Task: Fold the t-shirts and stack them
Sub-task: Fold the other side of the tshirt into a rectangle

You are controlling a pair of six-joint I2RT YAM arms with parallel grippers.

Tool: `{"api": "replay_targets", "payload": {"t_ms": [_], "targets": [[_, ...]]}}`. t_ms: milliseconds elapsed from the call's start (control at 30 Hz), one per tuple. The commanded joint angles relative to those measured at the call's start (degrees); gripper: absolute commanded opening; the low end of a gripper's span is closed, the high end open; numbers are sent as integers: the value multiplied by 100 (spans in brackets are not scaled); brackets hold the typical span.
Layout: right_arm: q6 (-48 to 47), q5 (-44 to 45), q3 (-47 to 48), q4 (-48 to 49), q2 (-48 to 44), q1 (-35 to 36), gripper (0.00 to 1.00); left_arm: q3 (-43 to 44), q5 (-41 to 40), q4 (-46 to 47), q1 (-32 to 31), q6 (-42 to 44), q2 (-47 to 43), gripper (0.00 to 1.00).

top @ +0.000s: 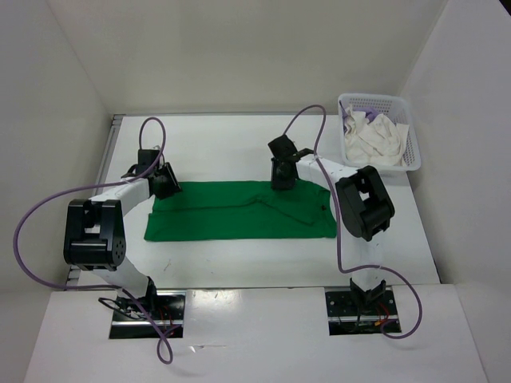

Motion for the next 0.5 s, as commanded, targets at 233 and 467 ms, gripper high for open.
{"api": "replay_targets", "payload": {"t_ms": [233, 467], "targets": [[-19, -127, -64, 149, -334, 109, 37, -68, 132, 208, 4, -77, -183, 45], [-72, -189, 6, -26, -211, 109, 15, -68, 132, 208, 4, -77, -183, 45]]}}
